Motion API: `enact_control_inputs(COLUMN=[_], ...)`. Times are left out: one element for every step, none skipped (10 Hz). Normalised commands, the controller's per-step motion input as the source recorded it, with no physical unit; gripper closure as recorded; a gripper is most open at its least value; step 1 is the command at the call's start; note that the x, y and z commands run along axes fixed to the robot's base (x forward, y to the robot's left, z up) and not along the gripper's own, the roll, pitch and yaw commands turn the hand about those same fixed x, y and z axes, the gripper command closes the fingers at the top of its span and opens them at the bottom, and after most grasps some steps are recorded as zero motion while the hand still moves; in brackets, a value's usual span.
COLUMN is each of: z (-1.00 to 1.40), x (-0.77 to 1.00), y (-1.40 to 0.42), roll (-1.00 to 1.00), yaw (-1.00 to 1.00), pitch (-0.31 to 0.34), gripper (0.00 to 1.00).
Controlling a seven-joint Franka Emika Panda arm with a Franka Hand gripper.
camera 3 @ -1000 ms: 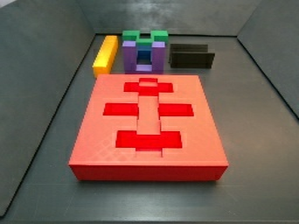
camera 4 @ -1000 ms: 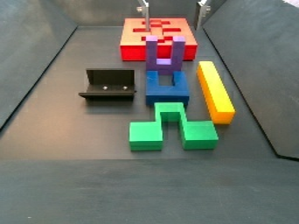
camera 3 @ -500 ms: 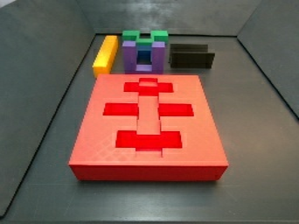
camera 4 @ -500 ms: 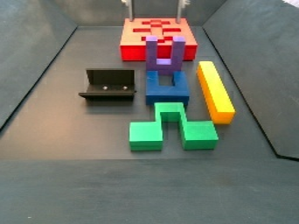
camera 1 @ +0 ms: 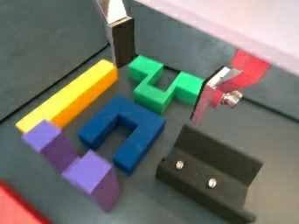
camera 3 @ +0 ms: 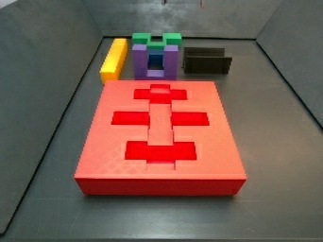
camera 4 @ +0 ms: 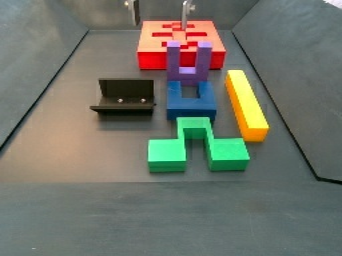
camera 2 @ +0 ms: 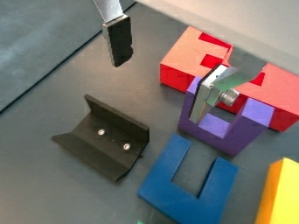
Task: Pick up the purple object. Move up. Move to above the board. Insert the purple object.
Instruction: Pick up the purple object.
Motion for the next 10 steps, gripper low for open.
enact_control_inputs(z=[-0.41, -0.38, -0.33, -0.27, -0.21, -0.12, -0.14, -0.17, -0.16, -0.16], x=[0.0, 0.0, 0.0, 0.0, 0.0, 0.0, 0.0, -0.01, -0.04, -0.07], y=[-0.35, -0.35, -0.35, -0.33, -0.37, -0.37, -0.42, -0.43, -0.34, -0.23], roll=[0.0, 0.0, 0.0, 0.04, 0.04, 0.03, 0.04, 0.04, 0.07, 0.04], yaw=[0.17, 0.36, 0.6, 0.68, 0.53, 0.23, 0.19, 0.14, 0.08, 0.01], pitch=[-0.026, -0.031, -0.051, -0.01, -0.011, -0.029, -0.044, -0.046, -0.031, -0.043], gripper=[0.0, 0.0, 0.0, 0.0, 0.0, 0.0, 0.0, 0.0, 0.0, 0.0])
